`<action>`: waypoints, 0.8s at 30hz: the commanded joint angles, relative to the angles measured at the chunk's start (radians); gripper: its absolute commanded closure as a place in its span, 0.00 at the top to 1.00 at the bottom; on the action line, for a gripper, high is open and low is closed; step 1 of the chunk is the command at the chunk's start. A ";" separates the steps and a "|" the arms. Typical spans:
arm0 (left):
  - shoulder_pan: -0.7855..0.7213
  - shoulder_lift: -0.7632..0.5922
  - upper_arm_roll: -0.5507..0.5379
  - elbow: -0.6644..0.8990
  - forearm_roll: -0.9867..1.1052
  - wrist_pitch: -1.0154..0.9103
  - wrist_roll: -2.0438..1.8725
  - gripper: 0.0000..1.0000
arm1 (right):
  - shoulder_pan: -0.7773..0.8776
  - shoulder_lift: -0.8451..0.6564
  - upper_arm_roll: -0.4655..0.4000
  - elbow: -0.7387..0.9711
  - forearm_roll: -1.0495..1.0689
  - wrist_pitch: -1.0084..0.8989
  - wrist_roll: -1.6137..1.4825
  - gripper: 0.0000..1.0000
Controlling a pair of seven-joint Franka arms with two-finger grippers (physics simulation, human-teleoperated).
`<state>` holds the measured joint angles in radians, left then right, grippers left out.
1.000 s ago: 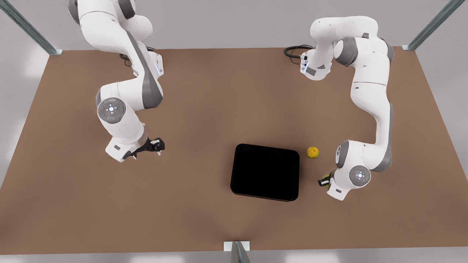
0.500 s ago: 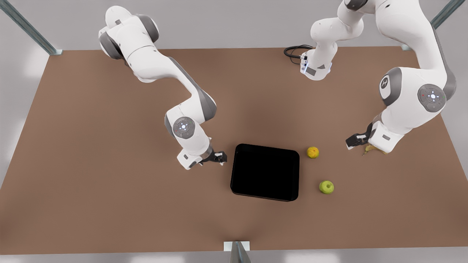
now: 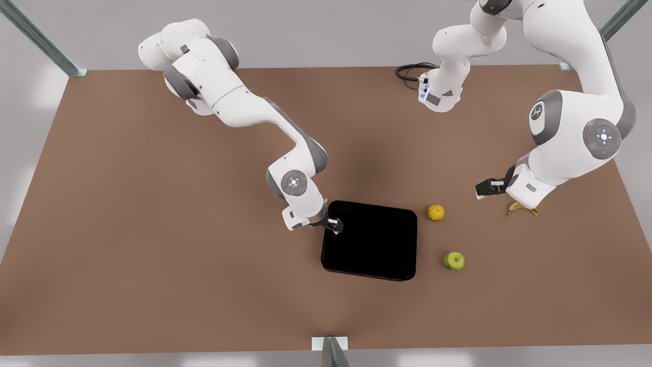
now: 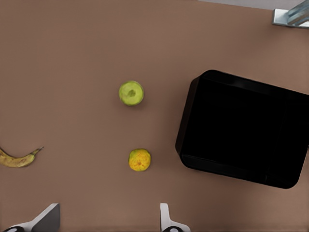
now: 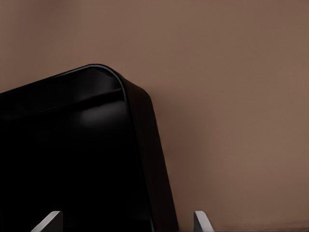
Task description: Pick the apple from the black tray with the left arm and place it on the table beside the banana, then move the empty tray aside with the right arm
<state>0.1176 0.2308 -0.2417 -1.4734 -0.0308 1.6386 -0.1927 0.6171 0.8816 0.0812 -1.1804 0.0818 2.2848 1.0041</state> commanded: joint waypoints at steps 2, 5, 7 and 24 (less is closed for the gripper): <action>-0.001 0.001 -0.002 -0.001 -0.003 0.000 0.053 1.00 | 0.001 0.013 0.000 -0.004 -0.001 0.030 0.197 1.00; -0.001 0.001 -0.001 0.001 -0.001 0.000 0.053 1.00 | 0.000 0.026 0.000 -0.007 -0.002 0.028 0.130 1.00; -0.001 0.001 -0.001 0.001 -0.001 0.000 0.053 1.00 | -0.008 0.053 -0.003 -0.001 -0.002 0.033 0.071 1.00; -0.003 0.007 -0.002 0.001 -0.006 0.001 0.053 1.00 | 0.007 0.109 0.003 0.005 0.001 0.084 -0.074 0.45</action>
<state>0.1149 0.2387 -0.2431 -1.4731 -0.0363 1.6396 -0.1532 0.6238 0.9923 0.0842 -1.1756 0.0820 2.3619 1.0140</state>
